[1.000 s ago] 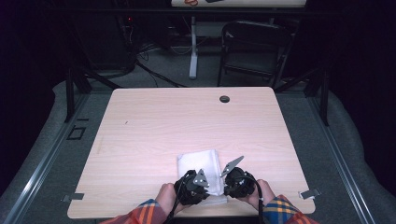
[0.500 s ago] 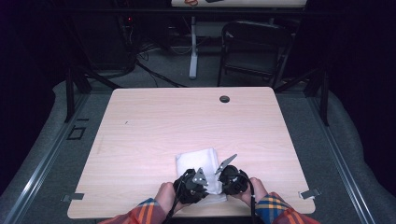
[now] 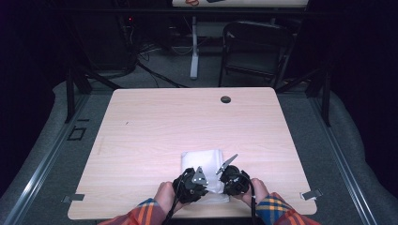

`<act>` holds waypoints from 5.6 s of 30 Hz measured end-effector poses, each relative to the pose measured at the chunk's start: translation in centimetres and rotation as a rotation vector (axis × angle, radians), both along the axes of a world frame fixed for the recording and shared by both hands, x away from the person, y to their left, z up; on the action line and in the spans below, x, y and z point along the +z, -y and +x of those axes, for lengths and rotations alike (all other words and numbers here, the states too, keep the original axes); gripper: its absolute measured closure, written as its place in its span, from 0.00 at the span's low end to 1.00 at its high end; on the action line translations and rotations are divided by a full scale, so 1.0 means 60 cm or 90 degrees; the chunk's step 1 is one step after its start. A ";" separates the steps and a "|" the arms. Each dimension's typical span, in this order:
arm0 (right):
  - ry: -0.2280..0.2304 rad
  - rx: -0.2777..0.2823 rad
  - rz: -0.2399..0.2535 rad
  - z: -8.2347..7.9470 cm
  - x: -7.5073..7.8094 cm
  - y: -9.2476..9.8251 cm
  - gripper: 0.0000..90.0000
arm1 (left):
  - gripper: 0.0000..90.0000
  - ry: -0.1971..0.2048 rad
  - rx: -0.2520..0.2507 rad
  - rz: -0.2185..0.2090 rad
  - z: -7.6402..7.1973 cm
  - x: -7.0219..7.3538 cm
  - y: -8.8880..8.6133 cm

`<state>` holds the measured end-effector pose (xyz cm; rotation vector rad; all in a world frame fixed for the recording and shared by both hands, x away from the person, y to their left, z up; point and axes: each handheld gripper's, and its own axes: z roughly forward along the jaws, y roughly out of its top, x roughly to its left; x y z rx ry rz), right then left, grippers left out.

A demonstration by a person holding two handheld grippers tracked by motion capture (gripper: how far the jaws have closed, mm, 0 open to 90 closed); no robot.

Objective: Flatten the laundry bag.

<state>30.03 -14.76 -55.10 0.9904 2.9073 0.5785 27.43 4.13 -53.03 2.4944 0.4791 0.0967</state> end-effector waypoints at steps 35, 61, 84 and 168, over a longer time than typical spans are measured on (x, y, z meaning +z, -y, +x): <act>0.001 0.001 0.047 0.001 -0.007 0.009 1.00 | 0.96 0.082 0.101 -0.011 0.002 0.036 -0.041; 0.010 0.012 0.012 0.007 -0.002 0.017 1.00 | 0.96 0.107 0.147 -0.021 0.003 0.049 -0.077; 0.015 0.006 0.012 0.008 -0.002 0.022 1.00 | 0.96 0.083 0.181 -0.013 0.012 0.051 -0.110; 0.039 0.047 0.018 0.002 0.020 0.024 0.58 | 0.43 -0.024 0.123 0.044 0.054 0.007 -0.119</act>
